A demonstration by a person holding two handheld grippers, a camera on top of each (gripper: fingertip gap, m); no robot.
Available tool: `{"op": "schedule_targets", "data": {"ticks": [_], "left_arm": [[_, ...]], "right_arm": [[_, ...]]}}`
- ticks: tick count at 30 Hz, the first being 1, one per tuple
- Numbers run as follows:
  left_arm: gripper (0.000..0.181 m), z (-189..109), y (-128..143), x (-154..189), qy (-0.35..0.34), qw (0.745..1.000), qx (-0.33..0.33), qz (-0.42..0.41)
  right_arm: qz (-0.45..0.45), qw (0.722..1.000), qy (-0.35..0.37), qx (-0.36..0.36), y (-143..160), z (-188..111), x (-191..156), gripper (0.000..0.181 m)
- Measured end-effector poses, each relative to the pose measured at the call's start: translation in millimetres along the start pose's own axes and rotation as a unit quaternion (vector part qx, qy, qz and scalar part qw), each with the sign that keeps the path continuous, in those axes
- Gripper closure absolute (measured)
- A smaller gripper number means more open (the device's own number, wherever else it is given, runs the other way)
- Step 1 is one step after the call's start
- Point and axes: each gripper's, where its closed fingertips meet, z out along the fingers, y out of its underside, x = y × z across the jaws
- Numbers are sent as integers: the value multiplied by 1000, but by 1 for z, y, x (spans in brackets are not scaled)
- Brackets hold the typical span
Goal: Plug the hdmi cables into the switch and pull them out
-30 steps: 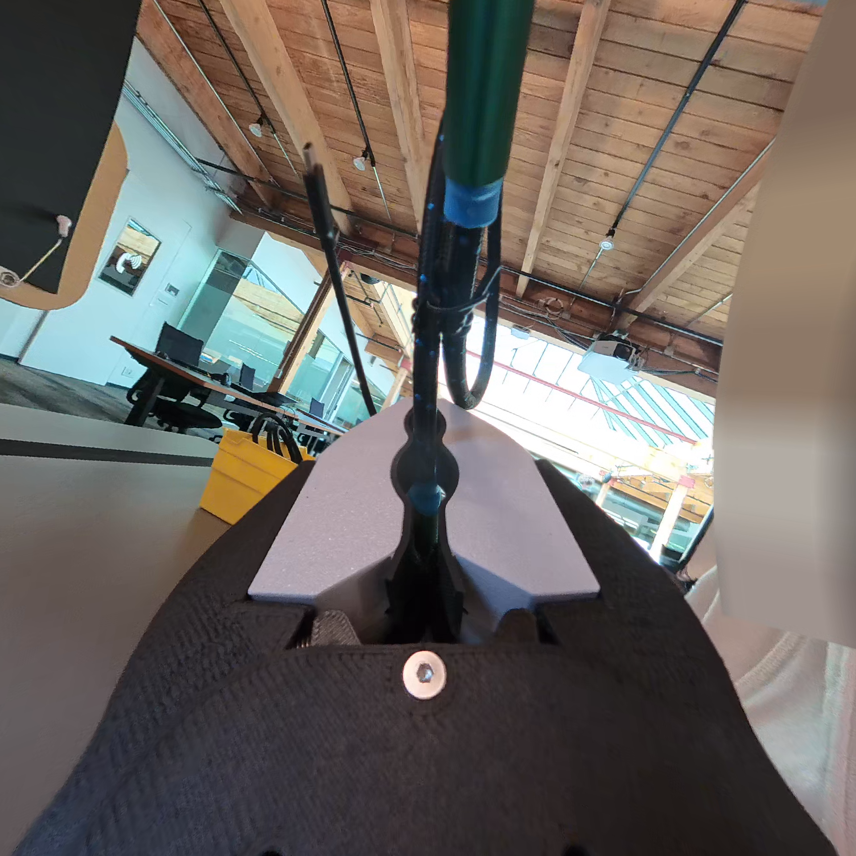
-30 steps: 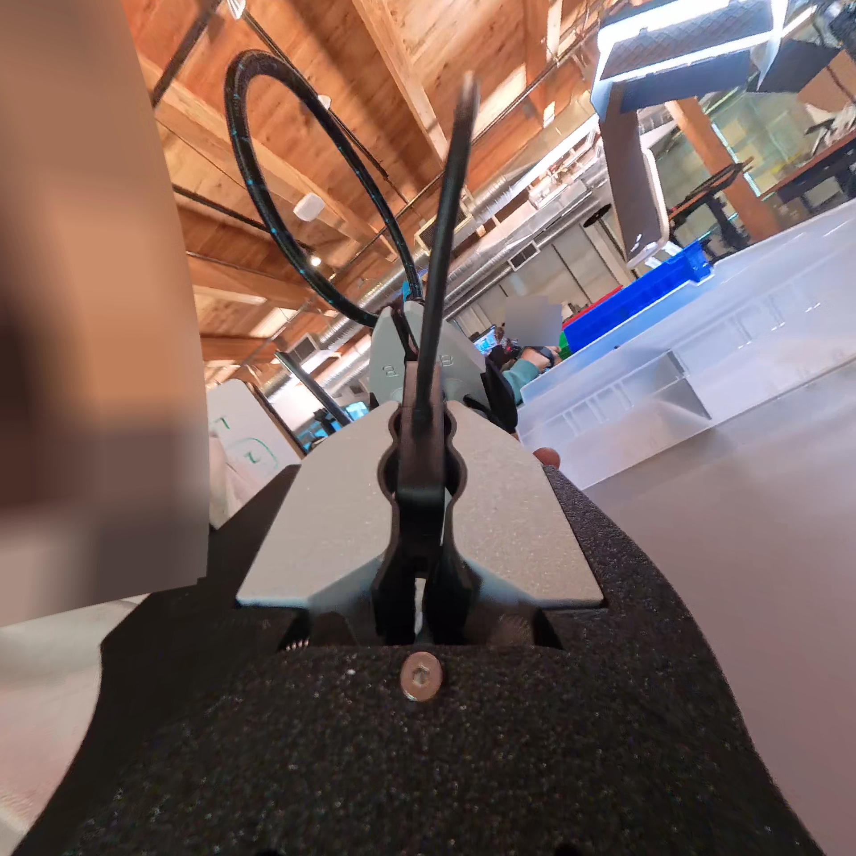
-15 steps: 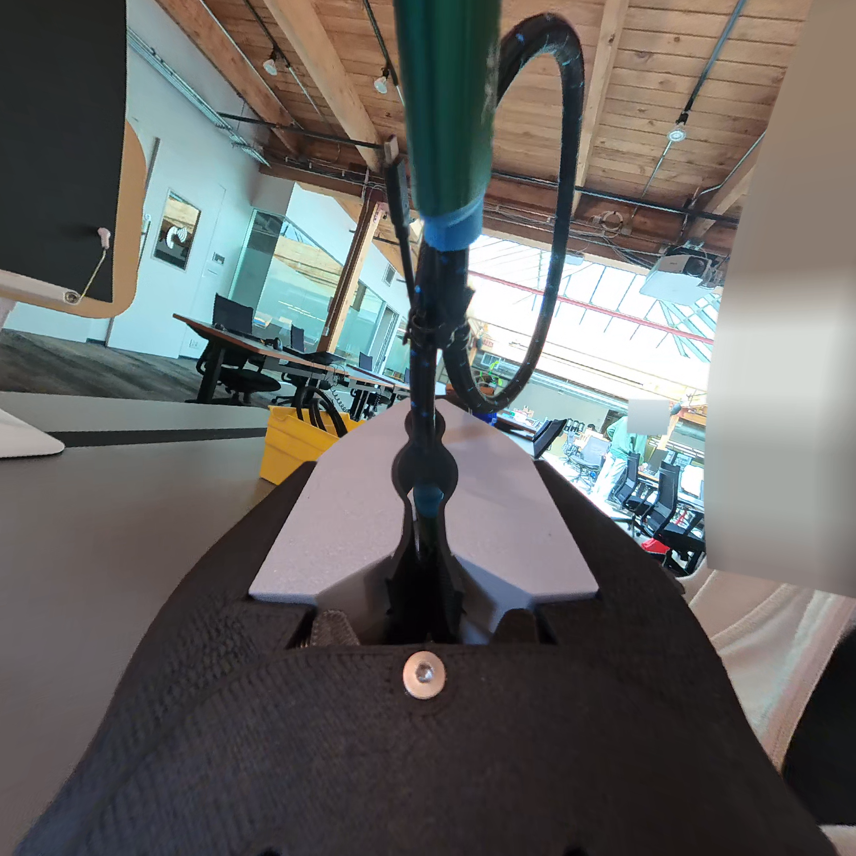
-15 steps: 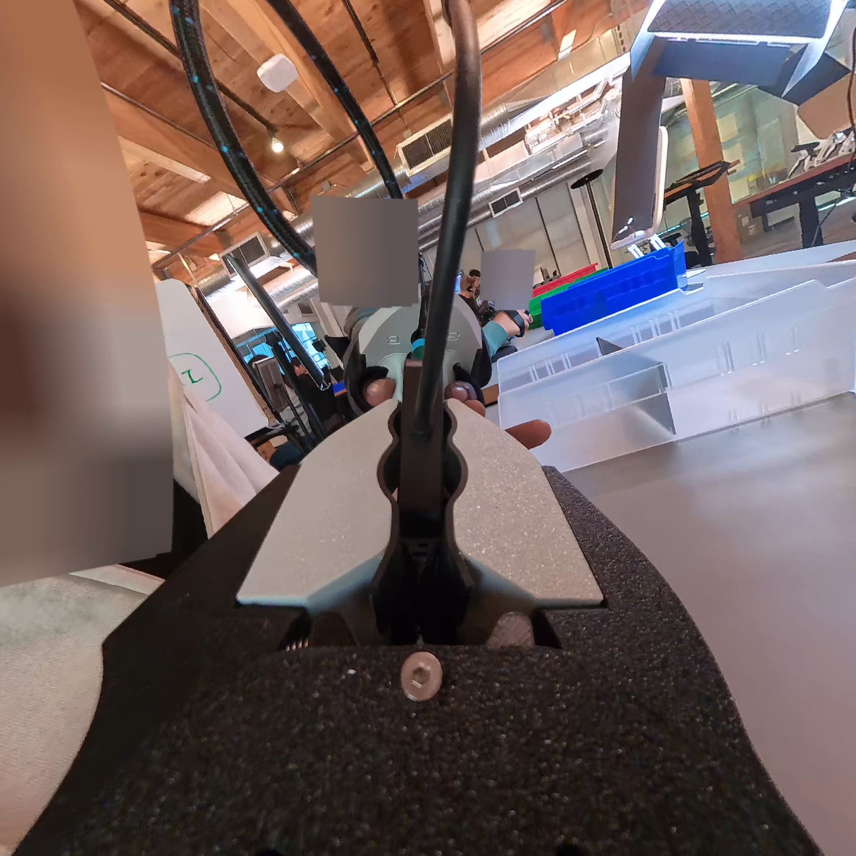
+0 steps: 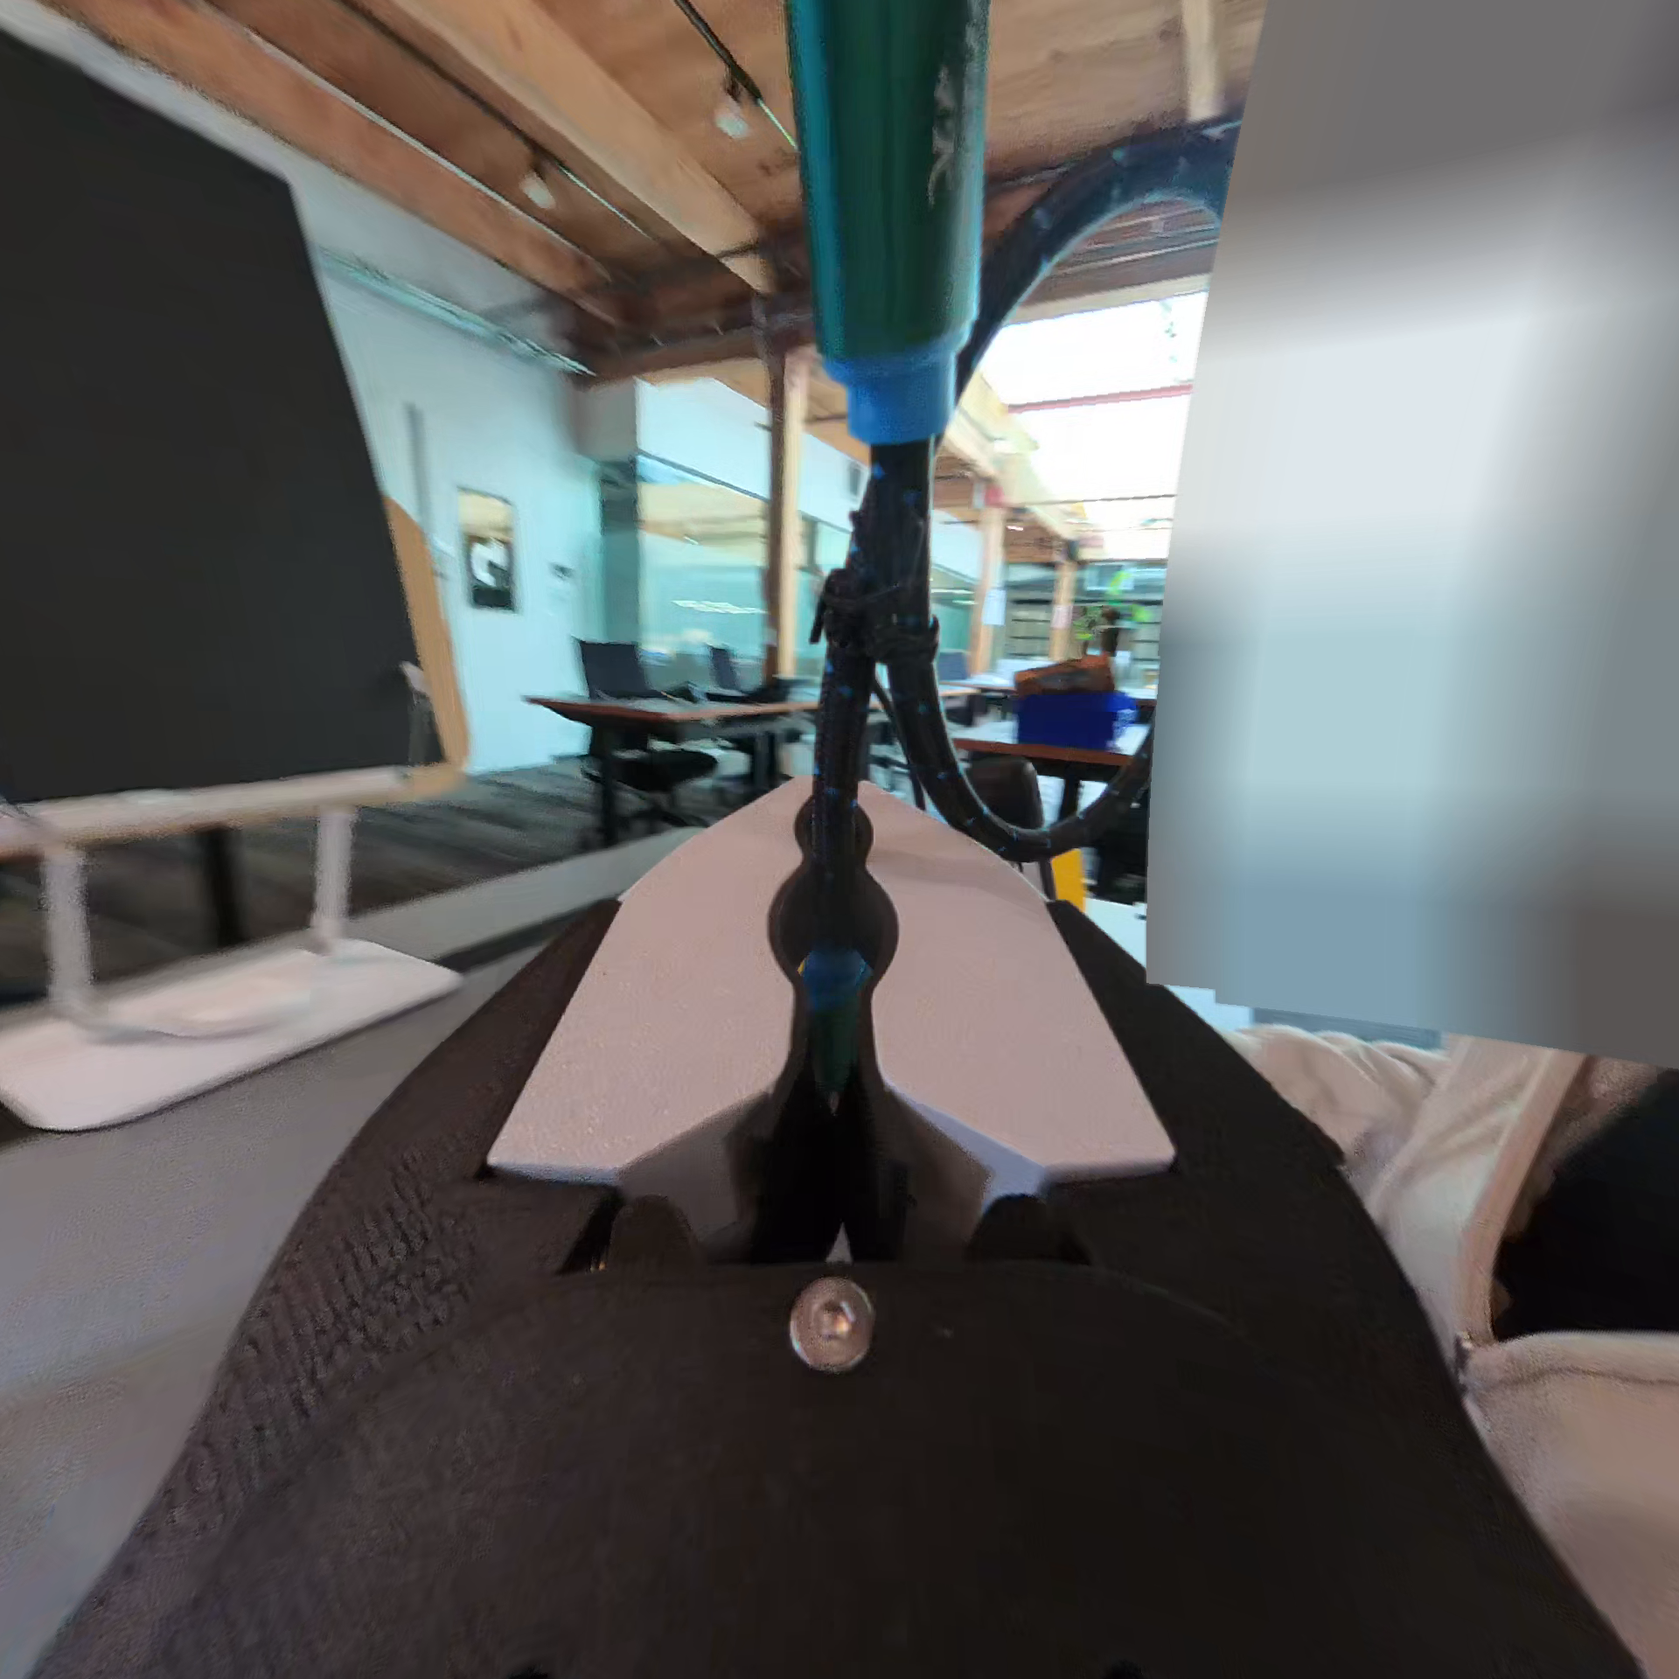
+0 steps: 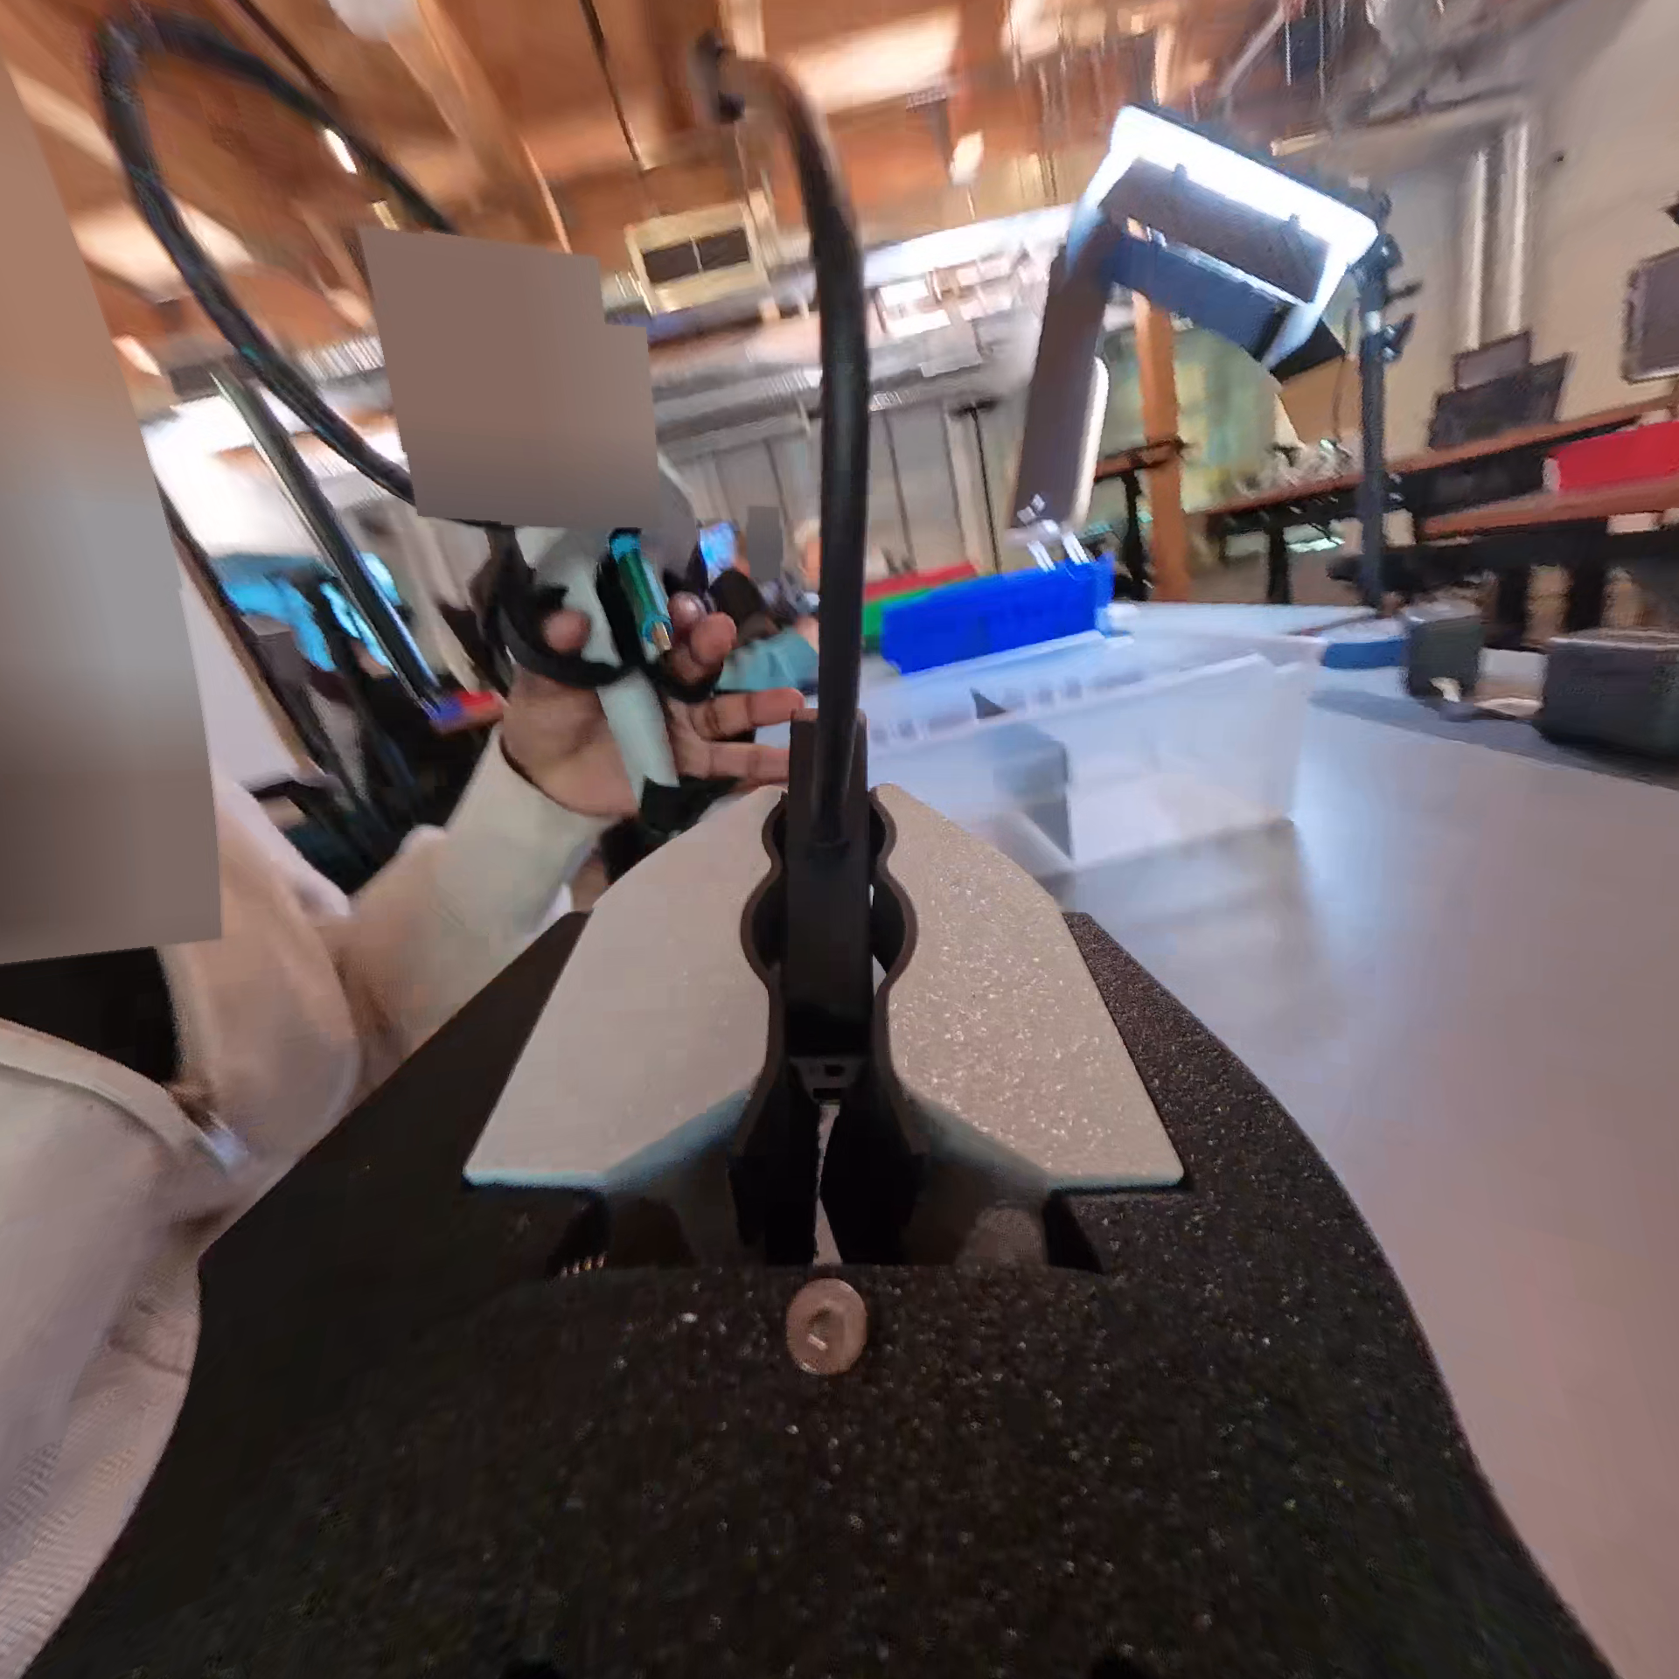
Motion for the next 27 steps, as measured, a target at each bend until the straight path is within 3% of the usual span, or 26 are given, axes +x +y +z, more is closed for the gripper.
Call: {"op": "schedule_targets", "data": {"ticks": [3, 7, 12, 16, 20, 24, 27], "left_arm": [[179, 12, 24, -7, 18, 999, 9, -33], [179, 11, 43, -6, 57, 993, 40, -92], [179, 1, 60, -21, 25, 991, 42, -125], [179, -1, 61, -26, 19, 988, 48, -147], [180, -6, 57, -27, 25, 983, 67, -166], [180, -5, 62, -30, 14, 985, 50, -163], [180, -4, 66, -30, 10, 987, 40, -155]], "right_arm": [[-66, 996, 33, -42, 10, -1, 2, 167], [-86, 992, 82, -49, 5, -8, 13, 167], [-142, 966, 201, -77, -37, -49, 29, 167], [-169, 923, 301, -170, -93, -120, 54, 167], [-135, 878, 318, -332, -120, -209, 105, 167], [-49, 826, 261, -498, -98, -296, 158, 167], [-46, 778, 223, -586, -69, -345, 188, 167]]}}
